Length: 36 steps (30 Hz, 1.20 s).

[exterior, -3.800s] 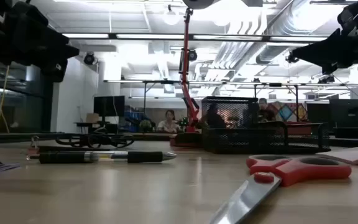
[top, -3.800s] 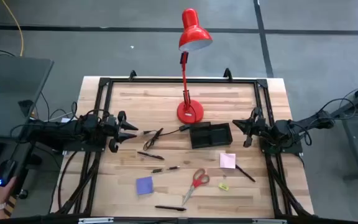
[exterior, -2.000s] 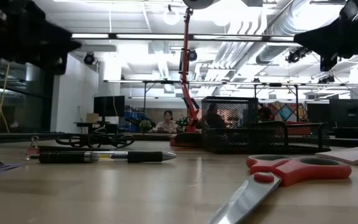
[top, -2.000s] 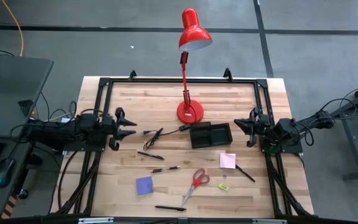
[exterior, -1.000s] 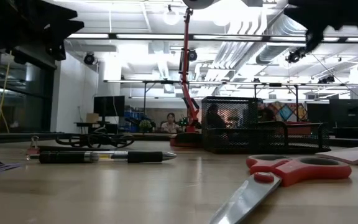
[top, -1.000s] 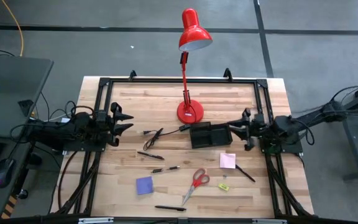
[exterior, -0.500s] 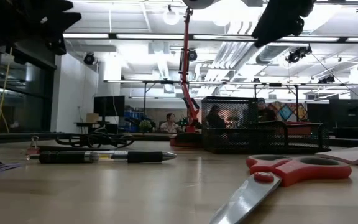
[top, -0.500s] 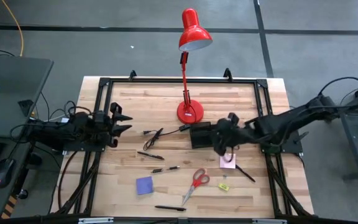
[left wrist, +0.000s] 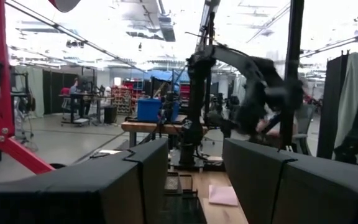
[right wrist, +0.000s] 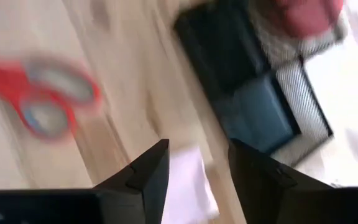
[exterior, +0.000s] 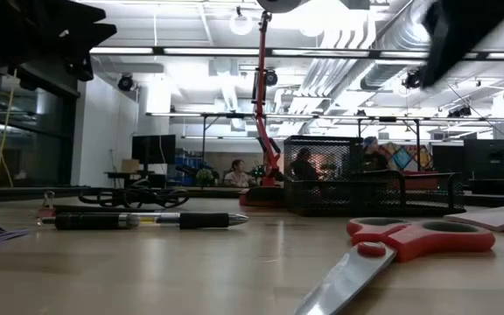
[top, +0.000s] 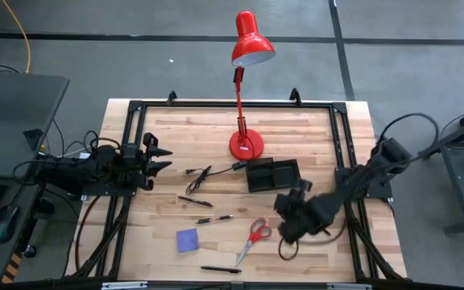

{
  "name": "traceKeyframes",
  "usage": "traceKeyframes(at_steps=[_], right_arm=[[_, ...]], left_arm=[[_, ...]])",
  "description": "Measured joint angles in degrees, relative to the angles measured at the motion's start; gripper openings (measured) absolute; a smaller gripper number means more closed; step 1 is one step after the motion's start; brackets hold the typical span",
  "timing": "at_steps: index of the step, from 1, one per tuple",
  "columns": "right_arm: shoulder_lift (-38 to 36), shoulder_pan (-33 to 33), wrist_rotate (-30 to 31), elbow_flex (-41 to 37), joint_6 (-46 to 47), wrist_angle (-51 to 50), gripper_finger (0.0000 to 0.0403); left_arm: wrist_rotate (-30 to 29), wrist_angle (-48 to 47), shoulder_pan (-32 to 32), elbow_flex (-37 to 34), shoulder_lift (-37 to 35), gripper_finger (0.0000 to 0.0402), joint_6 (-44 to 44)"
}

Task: Pick and place office supplies into organizer
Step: Put the pink sticky notes into the desk organizer

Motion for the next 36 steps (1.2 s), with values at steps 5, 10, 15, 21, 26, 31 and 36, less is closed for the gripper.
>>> traceKeyframes(at_steps=[5,10,15,21,26,31,36], right_arm=[[6.8,3.5,-3.6,-1.6,4.5,-5.8,0.0156],[10.7,4.4,-7.5,-1.6,9.0,-5.4,0.0158],[12.9,5.7,-11.8,-1.6,9.1,-4.9,0.0154],[13.6,7.1,-12.0,-1.6,9.1,-3.3,0.0158],[13.6,7.1,-10.6,-2.6,8.6,-0.1,0.0158],[13.7,7.5,-11.9,-6.4,10.5,3.0,0.0157],[13.7,7.1,-11.2,-6.8,10.1,4.1,0.0156]], left_arm=[[-0.2,0.3,0.0,0.0,0.0,0.0145,1.4],[-0.2,0.4,0.0,0.0,0.0,0.0145,1.6],[-0.2,-1.4,0.0,0.0,0.0,0.0145,1.6],[-0.6,-1.8,0.0,0.0,0.0,0.0145,1.3],[-0.6,-2.1,0.0,0.0,0.0,0.0145,1.3],[-0.6,-2.2,0.0,0.0,0.0,0.0145,1.3],[-0.6,-2.2,0.0,0.0,0.0,0.0145,1.4]])
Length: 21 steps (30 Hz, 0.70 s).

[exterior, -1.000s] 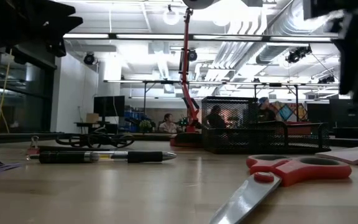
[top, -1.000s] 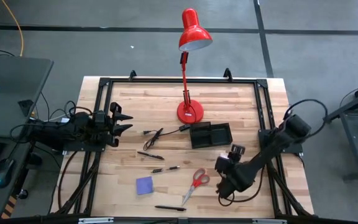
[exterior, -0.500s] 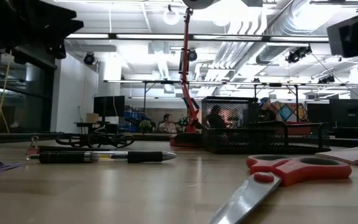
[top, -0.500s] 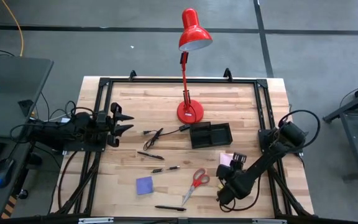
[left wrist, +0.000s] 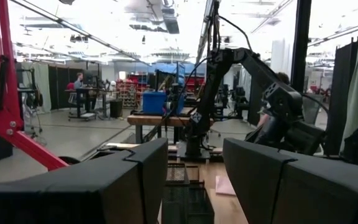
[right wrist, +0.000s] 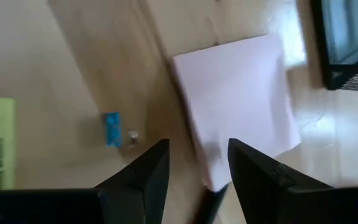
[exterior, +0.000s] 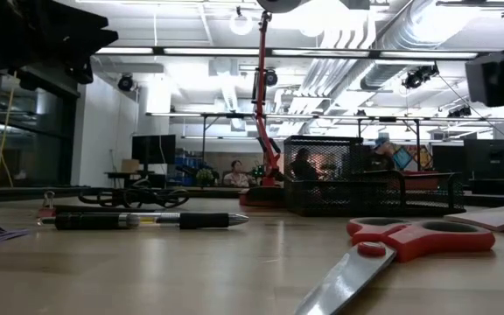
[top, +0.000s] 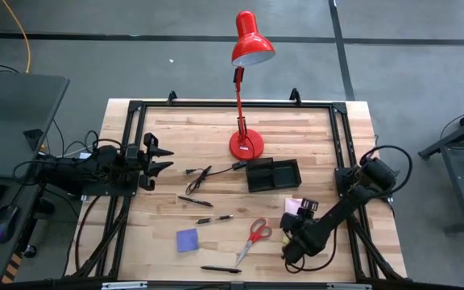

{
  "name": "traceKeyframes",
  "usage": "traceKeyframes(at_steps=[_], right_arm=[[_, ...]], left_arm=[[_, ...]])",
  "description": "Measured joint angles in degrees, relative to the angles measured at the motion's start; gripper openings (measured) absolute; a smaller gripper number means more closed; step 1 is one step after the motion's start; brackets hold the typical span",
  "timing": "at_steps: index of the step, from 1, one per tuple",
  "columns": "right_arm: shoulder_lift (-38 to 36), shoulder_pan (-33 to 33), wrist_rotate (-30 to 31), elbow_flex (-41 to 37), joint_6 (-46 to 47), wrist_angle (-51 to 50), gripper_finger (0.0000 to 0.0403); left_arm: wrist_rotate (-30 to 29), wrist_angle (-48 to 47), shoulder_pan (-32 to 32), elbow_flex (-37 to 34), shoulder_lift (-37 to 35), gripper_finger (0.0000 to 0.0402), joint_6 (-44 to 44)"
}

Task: Pick and place office supplies into organizer
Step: Put the pink sticky notes into the desk organizer

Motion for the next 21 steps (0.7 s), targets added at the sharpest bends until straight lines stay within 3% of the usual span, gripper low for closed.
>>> traceKeyframes(at_steps=[10,21], right_arm=[[0.0,-0.4,1.3,-0.2,-1.3,-0.9,0.0153],[2.1,-0.8,-0.3,0.0,-3.8,0.6,0.0118]], left_arm=[[0.0,-0.8,0.0,0.0,0.0,0.0145,0.0],[0.0,-0.8,0.0,0.0,0.0,0.0145,0.0]])
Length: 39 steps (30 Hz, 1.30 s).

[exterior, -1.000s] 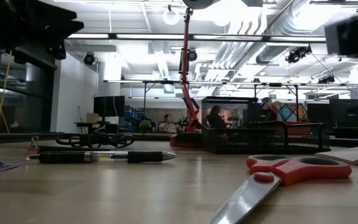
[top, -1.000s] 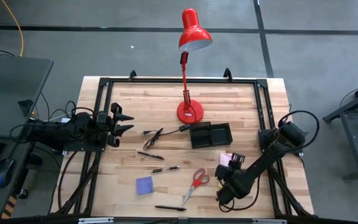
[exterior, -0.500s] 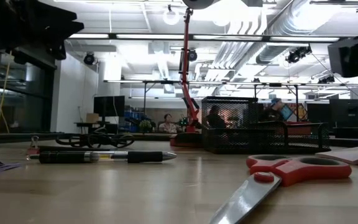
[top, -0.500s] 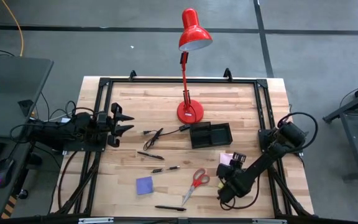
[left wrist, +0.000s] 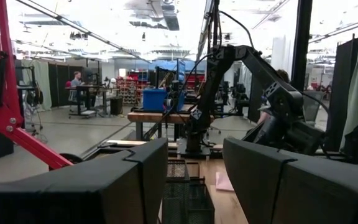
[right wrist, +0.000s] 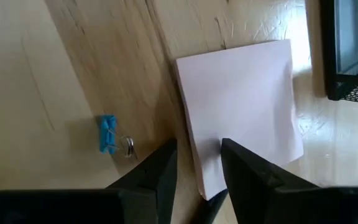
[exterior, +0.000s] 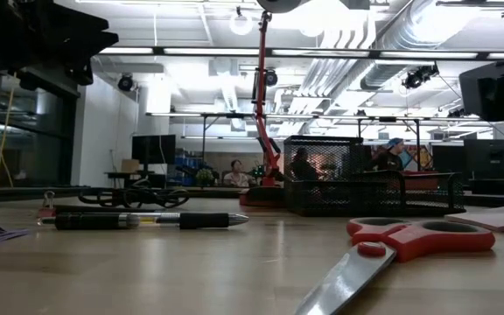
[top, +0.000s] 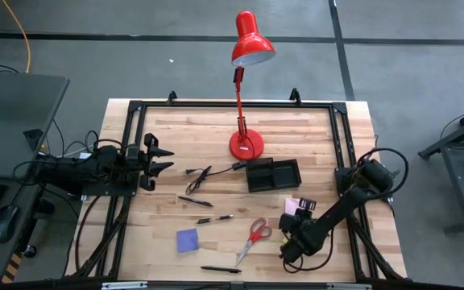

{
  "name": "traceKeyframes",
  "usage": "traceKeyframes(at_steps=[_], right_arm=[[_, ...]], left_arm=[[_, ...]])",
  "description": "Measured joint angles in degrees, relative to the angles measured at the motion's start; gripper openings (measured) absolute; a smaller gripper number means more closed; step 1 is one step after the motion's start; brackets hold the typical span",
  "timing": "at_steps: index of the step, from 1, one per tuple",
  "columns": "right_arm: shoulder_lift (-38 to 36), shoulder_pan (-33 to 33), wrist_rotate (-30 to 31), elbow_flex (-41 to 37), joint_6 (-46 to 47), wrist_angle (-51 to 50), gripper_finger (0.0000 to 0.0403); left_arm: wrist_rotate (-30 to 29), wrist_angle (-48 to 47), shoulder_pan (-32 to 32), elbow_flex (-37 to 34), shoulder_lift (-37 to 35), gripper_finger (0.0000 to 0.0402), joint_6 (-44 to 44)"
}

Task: Pick and place office supplies into organizer
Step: Put the pink sticky notes into the desk organizer

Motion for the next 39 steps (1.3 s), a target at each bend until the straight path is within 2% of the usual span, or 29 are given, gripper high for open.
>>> traceKeyframes(at_steps=[7,12,14,20,26,35,39], right_arm=[[1.7,0.0,0.9,0.1,2.9,-1.9,0.0098],[1.9,0.0,0.8,-0.1,4.3,-2.3,0.0024],[2.0,0.0,0.9,-0.1,4.6,-2.3,0.0008],[2.3,-0.1,5.6,1.8,7.2,-5.1,0.0003],[2.2,-0.1,12.8,7.3,9.8,-14.8,0.0001],[2.1,-0.4,16.2,14.4,10.3,-24.5,0.0000],[2.1,-0.8,19.6,15.6,9.4,-26.5,0.0000]], left_arm=[[0.0,0.0,0.0,0.0,0.0,0.0145,-0.1],[0.0,0.0,0.0,0.0,0.0,0.0145,-0.1],[0.0,0.0,0.0,0.0,0.0,0.0145,-0.1],[0.0,-0.1,0.0,0.0,0.0,0.0145,0.0],[0.0,-0.2,0.0,0.0,0.0,0.0145,0.0],[0.0,-0.4,0.0,0.0,0.0,0.0145,0.0],[0.0,-0.4,0.0,0.0,0.0,0.0145,0.0]])
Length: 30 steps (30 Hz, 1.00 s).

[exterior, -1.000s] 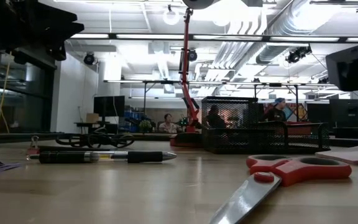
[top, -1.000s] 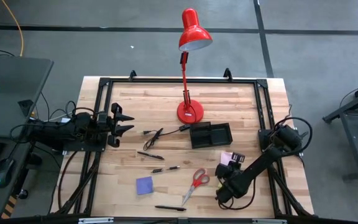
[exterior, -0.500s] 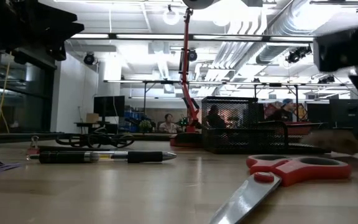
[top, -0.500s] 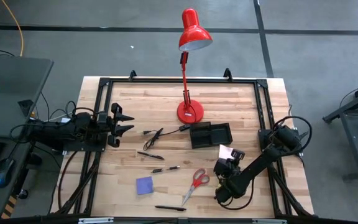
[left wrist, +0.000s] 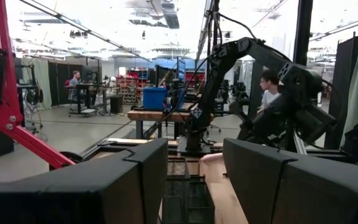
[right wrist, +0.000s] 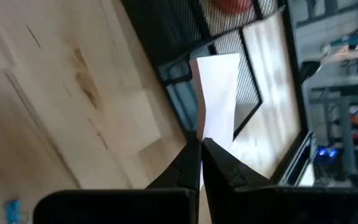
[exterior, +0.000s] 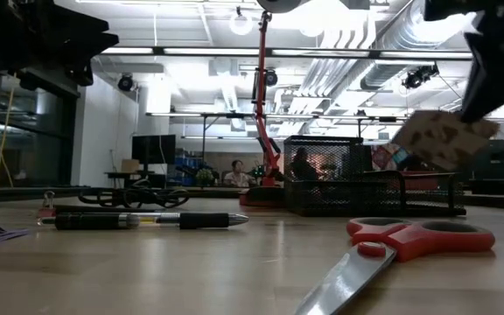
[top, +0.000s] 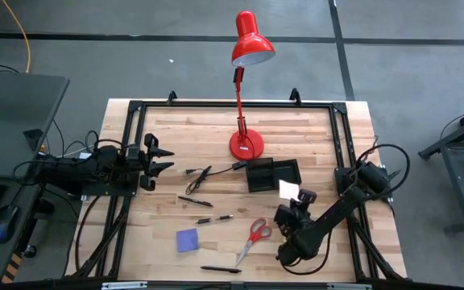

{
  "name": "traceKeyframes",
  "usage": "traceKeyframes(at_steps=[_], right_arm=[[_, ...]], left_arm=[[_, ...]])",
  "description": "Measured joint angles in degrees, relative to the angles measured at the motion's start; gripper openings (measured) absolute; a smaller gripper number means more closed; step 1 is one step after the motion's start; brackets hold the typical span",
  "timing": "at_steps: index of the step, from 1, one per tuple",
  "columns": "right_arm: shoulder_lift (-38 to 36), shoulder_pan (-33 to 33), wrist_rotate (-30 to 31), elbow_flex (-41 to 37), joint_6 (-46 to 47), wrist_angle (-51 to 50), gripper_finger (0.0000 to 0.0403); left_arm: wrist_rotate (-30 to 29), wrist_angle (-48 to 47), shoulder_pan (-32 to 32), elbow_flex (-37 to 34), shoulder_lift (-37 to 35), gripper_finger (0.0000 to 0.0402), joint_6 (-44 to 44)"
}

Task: Pick and place office supplies into organizer
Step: Put the pink sticky notes into the desk organizer

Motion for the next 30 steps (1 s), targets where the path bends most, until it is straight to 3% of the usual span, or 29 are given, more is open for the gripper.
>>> traceKeyframes(at_steps=[17,25,30], right_arm=[[0.0,-8.2,3.5,-6.0,-17.6,3.3,0.0000],[-0.1,-9.8,3.2,-12.2,-19.4,5.0,0.0000],[-0.1,-9.8,3.1,-15.4,-22.6,11.4,0.0000]], left_arm=[[0.0,0.1,0.0,0.0,0.0,0.0145,0.0],[0.0,0.3,0.0,0.0,0.0,0.0145,-0.2],[0.0,0.4,0.0,0.0,0.0,0.0145,-0.2]])
